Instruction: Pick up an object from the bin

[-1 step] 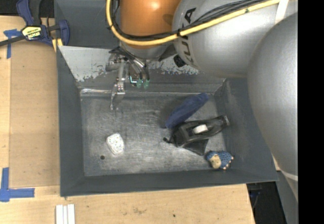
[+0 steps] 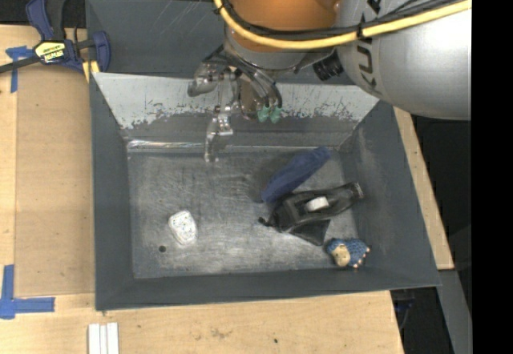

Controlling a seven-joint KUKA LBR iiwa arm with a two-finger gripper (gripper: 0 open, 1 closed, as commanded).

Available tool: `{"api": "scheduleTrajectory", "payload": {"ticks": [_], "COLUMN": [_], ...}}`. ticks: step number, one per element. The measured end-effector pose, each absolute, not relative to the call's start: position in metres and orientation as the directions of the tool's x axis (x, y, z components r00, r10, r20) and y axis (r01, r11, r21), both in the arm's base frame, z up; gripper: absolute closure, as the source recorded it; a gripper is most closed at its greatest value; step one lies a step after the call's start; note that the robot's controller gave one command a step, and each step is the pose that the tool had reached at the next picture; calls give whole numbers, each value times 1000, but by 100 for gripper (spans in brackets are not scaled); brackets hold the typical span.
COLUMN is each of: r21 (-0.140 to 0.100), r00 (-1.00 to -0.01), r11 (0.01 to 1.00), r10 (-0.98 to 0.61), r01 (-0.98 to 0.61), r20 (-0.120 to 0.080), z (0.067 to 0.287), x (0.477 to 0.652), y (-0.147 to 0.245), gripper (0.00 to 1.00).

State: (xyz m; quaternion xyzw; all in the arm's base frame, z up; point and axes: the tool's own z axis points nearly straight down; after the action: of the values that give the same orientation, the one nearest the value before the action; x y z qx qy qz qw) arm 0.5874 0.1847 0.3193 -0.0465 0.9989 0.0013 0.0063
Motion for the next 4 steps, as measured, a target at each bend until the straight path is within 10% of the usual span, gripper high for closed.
{"api": "scheduleTrajectory", "payload": {"ticks": [1, 2, 3, 4], "r21": [-3, -1, -8, -10], "r00": [-966, -889, -868, -870], "r11": [966, 889, 868, 869], "r10": [-257, -458, -496, -494], "r01": [-257, -458, -496, -494], "r20": [2, 2, -12, 4], "z": [268, 190, 133, 135], "x": [562, 576, 592, 592], "y": [80, -44, -36, -43], "gripper": [0, 0, 0, 100]}}
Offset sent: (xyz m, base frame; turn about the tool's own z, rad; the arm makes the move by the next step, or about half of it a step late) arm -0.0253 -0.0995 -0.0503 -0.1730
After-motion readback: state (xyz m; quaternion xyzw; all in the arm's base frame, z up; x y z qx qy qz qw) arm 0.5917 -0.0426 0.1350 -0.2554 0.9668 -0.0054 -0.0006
